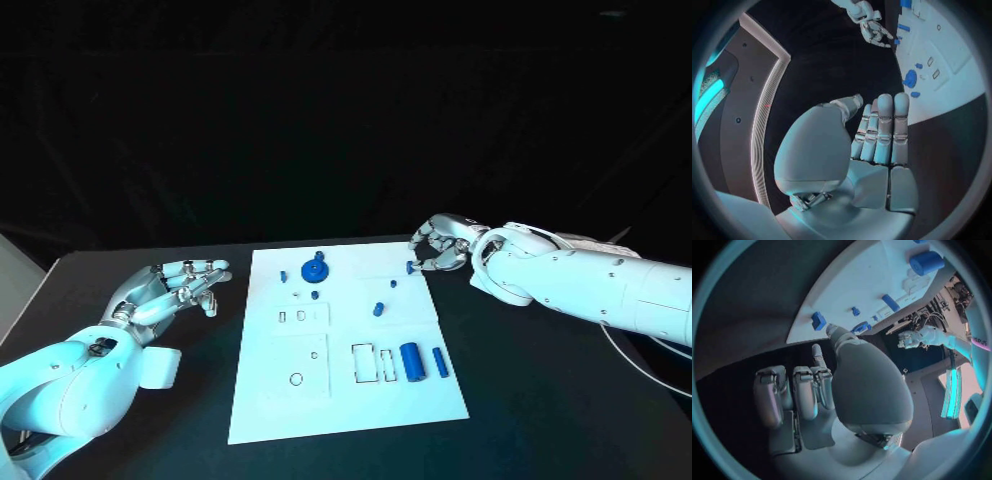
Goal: Assemble the parts on the task board
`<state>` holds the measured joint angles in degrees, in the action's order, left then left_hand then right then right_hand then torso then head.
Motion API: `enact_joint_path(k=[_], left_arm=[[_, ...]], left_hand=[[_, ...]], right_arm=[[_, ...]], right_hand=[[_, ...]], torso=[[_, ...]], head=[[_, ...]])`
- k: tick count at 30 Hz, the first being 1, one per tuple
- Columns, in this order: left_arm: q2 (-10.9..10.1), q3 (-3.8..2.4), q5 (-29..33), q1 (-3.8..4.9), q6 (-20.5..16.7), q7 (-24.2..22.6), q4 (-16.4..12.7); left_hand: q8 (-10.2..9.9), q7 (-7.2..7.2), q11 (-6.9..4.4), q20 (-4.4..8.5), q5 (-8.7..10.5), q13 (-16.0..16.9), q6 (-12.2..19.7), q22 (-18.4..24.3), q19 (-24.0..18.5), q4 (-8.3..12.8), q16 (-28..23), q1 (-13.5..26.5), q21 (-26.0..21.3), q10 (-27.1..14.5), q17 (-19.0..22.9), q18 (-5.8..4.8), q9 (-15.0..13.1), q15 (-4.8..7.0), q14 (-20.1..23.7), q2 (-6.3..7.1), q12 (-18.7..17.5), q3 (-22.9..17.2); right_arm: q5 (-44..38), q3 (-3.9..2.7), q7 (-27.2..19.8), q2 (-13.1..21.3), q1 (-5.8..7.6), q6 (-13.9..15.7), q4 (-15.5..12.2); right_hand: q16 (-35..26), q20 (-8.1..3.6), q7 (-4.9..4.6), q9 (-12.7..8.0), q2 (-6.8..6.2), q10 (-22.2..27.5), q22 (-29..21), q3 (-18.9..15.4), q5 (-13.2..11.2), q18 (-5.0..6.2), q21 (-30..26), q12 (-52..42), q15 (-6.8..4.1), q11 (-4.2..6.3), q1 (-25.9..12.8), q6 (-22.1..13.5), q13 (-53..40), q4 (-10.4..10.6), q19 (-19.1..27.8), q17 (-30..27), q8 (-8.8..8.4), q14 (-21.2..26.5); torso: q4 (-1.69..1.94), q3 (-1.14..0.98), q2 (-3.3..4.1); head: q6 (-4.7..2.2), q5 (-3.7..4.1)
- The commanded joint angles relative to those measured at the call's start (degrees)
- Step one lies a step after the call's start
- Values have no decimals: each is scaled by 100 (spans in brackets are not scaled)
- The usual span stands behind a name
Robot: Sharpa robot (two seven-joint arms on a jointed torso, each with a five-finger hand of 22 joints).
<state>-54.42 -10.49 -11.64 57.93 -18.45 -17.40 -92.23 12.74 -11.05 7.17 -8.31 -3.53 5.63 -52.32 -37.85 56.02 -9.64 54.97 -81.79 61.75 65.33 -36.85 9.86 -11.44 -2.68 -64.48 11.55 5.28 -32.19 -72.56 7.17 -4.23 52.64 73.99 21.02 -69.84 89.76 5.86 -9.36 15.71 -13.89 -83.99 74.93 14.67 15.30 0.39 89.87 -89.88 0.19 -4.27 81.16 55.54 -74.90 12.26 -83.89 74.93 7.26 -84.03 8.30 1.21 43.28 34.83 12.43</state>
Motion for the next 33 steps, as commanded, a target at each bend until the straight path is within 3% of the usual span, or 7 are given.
enact_joint_path(k=[1,2,9,12,16,27,33], left_arm=[[-2,-4,-23,-22,144,-58,-6],[-4,-4,-24,-25,145,-56,-5],[-16,-4,-24,-42,144,-46,10],[-18,-4,-24,-44,144,-44,12],[-17,-4,-24,-45,150,-41,14],[-22,-4,-25,-47,149,-28,17],[-19,-4,-25,-48,137,-24,23]], left_hand=[[20,-7,1,-3,24,8,10,4,16,-11,4,69,16,5,7,30,-8,-10,0,20,23,-37],[20,-7,1,-3,24,8,10,4,16,-11,4,69,16,5,7,30,-8,-10,0,20,23,-37],[21,-7,1,-3,25,8,10,0,19,-14,7,81,21,5,8,29,-10,-10,-4,19,25,-38],[21,-7,1,-3,25,8,10,0,19,-14,7,81,21,5,8,29,-10,-10,-4,19,25,-38],[21,-7,1,-3,25,8,10,0,19,-14,7,81,21,5,8,29,-10,-10,-4,19,25,-38],[20,-6,1,-3,25,7,15,-7,22,-15,11,96,29,-1,10,28,-10,-10,-10,23,25,-40],[20,-6,1,-3,24,7,18,-8,22,-14,13,102,31,-6,11,28,-11,-10,-12,22,24,-43]], right_arm=[[-455,-3,146,-37,-31,-58,29],[-466,-3,169,-45,-38,-61,36],[-463,-3,257,-71,-84,-76,95],[-441,-3,272,-88,-97,-66,104],[-395,-3,294,-130,-114,-50,135],[-325,-3,321,-219,-211,-119,233],[-320,-4,325,-257,-245,-162,260]], right_hand=[[24,37,-6,-11,-13,-601,1507,-65,-37,-39,13,-12,17,-40,60,-52,-1510,10,-611,1507,-29,-597],[24,38,-7,-12,-15,-601,1507,-78,-38,-39,13,-12,18,-41,58,-56,-1510,15,-611,1507,-32,-597],[24,59,-38,-49,-7,-601,1507,-321,-41,-39,13,-12,43,-68,125,-199,-1510,94,-611,1507,-135,-597],[24,63,-43,-53,2,-601,1507,-360,-39,-39,13,-12,48,-72,142,-215,-1510,108,-611,1507,-150,-597],[24,65,-44,-55,10,-601,1507,-371,-37,-39,13,-12,50,-73,145,-218,-1510,116,-611,1507,-154,-597],[24,70,-29,-33,117,-601,1507,-449,38,-39,13,-12,46,-65,197,-89,-1510,221,-611,1507,-111,-597],[24,28,20,-15,242,-601,1507,-337,14,-39,13,-12,-9,-23,334,66,-1510,259,-611,1507,-51,-597]], torso=[[11,5,-13],[14,19,-16],[8,3,-13],[-1,6,-9],[13,15,-17],[15,12,-11],[11,-1,-13]], head=[[36,-9],[46,-17],[55,-38],[50,-49],[65,-40],[74,-45],[85,-43]])
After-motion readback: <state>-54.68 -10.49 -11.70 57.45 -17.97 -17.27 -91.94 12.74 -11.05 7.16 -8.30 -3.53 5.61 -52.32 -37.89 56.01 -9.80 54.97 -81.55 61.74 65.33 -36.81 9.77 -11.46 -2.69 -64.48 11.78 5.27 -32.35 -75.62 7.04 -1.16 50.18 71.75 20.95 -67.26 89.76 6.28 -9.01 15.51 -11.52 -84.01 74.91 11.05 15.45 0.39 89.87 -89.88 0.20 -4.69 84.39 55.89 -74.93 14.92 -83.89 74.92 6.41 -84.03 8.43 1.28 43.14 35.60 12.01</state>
